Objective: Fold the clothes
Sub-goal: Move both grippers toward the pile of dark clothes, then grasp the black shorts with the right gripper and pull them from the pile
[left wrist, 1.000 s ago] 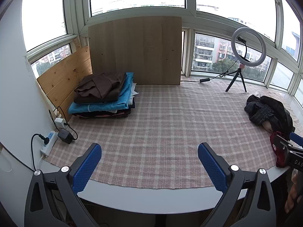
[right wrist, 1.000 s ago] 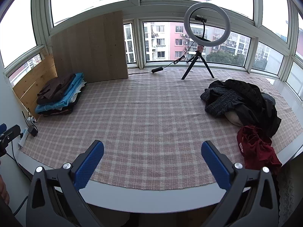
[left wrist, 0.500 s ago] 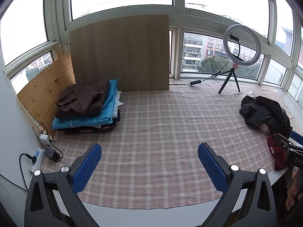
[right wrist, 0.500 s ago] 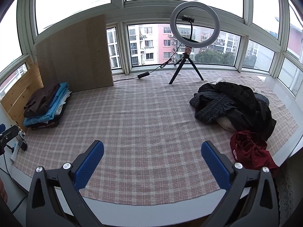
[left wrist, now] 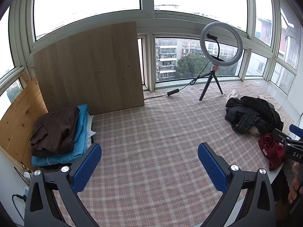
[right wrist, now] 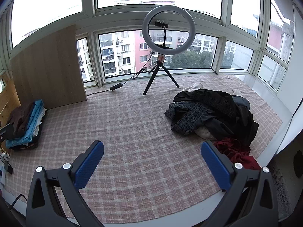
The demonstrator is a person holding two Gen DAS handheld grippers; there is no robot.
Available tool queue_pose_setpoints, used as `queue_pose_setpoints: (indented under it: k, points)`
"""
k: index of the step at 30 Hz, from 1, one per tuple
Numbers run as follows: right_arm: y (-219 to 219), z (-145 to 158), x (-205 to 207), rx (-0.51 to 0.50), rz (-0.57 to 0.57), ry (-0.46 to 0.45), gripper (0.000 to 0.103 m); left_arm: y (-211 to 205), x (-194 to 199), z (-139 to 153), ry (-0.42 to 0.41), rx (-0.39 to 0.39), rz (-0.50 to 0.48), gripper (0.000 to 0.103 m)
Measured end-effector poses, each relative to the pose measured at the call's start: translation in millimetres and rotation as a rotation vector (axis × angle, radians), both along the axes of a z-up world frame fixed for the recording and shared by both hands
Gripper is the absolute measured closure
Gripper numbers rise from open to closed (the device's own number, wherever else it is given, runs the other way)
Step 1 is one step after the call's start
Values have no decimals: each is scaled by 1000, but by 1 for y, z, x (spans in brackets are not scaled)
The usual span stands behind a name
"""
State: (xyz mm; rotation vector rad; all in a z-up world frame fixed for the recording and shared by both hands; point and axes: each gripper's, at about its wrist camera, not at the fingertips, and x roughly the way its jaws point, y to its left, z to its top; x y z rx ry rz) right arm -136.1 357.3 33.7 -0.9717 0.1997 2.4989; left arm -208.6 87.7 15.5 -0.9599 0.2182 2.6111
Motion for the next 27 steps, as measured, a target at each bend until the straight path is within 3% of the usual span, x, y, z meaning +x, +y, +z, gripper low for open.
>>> queue_pose_setpoints:
  k: [15, 23, 27]
  points:
    - [59, 2, -10, 65, -152, -41, 0, 63, -45, 4, -18, 25, -125, 1]
    - [158, -28, -9, 0, -192, -74, 0, 103, -40, -5, -23, -23, -45, 1]
    - [210, -40, -11, 32, -193, -82, 0, 124, -38, -14, -55, -35, -3, 1]
